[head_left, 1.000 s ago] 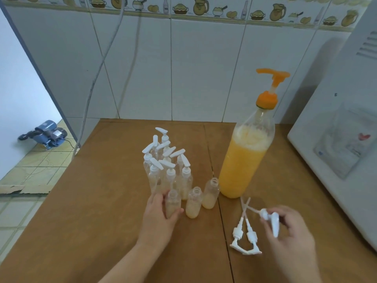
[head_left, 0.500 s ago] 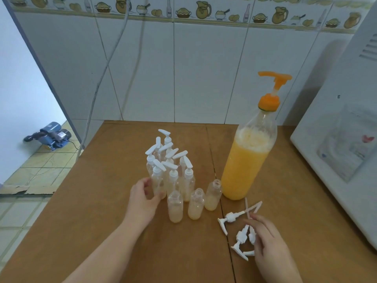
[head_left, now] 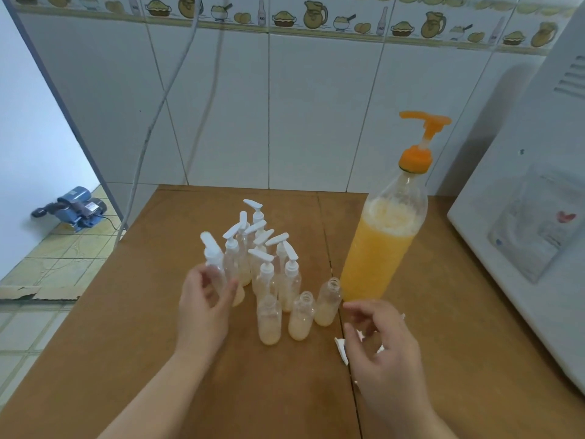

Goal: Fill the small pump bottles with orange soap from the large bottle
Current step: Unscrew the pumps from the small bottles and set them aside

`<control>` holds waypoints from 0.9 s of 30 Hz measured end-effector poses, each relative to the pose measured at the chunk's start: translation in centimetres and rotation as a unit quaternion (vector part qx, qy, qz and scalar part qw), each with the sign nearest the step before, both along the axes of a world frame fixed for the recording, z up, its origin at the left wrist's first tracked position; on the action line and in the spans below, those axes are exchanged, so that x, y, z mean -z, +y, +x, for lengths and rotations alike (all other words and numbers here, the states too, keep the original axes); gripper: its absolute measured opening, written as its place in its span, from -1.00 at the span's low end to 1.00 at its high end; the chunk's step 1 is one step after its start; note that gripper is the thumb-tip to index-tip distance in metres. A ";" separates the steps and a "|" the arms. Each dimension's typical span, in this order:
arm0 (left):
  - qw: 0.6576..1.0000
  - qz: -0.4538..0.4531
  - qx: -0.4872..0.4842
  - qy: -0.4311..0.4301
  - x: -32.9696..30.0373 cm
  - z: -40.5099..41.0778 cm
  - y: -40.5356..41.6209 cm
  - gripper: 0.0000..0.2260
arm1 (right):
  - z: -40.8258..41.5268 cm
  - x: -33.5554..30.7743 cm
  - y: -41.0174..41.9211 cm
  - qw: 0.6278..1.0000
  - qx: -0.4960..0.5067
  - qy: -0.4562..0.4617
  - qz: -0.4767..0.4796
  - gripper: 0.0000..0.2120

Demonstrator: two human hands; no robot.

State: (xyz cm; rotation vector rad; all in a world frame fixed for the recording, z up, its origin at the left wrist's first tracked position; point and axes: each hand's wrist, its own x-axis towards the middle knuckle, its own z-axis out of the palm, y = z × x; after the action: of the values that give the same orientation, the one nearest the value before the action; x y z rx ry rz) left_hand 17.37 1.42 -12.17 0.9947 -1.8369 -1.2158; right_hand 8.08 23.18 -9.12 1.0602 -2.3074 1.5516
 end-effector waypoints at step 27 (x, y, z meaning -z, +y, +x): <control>0.939 -0.218 0.259 0.057 -5.9 2.2 6.5 -0.63 | -0.2 -9.6 -2.6 0.850 -0.150 -0.474 -0.175 -0.22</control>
State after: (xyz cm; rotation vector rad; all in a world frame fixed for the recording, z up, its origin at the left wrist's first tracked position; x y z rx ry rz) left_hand 19.55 7.91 -6.22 0.1917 -2.2149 -1.0459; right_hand 7.92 20.54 0.51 0.6236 -2.1936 3.0079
